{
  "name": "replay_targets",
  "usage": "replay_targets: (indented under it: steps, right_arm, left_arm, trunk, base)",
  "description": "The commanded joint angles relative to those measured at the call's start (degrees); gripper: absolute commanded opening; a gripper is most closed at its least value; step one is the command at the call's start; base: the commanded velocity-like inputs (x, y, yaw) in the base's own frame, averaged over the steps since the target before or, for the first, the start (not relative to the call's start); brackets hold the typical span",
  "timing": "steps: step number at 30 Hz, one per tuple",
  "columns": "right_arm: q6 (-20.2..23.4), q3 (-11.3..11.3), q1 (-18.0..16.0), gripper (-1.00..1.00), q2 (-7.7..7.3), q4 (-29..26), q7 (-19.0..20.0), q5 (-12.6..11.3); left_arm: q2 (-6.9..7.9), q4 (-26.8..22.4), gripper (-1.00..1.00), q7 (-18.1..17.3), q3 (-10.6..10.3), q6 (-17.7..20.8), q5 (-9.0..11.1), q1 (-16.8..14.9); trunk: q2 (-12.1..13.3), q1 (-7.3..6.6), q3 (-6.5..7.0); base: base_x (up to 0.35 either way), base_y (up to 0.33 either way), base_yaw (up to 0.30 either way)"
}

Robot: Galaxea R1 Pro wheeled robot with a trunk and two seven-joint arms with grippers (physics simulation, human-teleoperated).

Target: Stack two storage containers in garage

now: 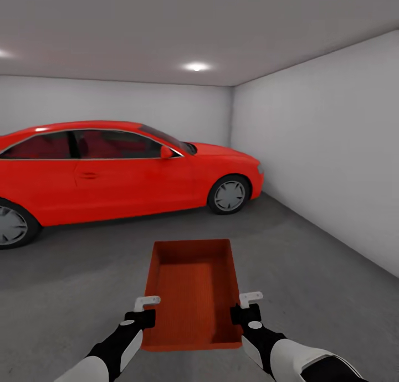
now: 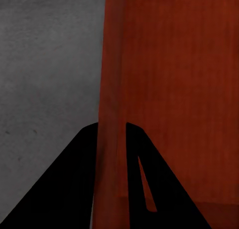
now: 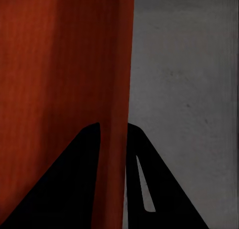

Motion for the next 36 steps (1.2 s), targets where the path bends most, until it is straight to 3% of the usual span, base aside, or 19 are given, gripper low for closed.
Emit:
replay_targets:
  steps: [1, 36]
  right_arm:
    - [0.01, -2.21, 0.00, -1.00, 0.06, 0.08, 0.17, 0.23]
    - [0.03, -2.28, 0.01, -1.00, 0.04, 0.08, 0.17, 0.23]
  left_arm:
    - [0.04, -0.31, -1.00, 4.72, 2.31, -2.41, 1.37, -0.07]
    - [0.04, -0.31, -1.00, 4.72, 2.31, -2.41, 1.37, -0.07]
  trunk:
    - [-0.09, 0.05, -0.11]
    - [-0.09, 0.05, -0.11]
  base:
    - [0.322, 0.142, -0.278]
    - [0.322, 0.145, -0.283]
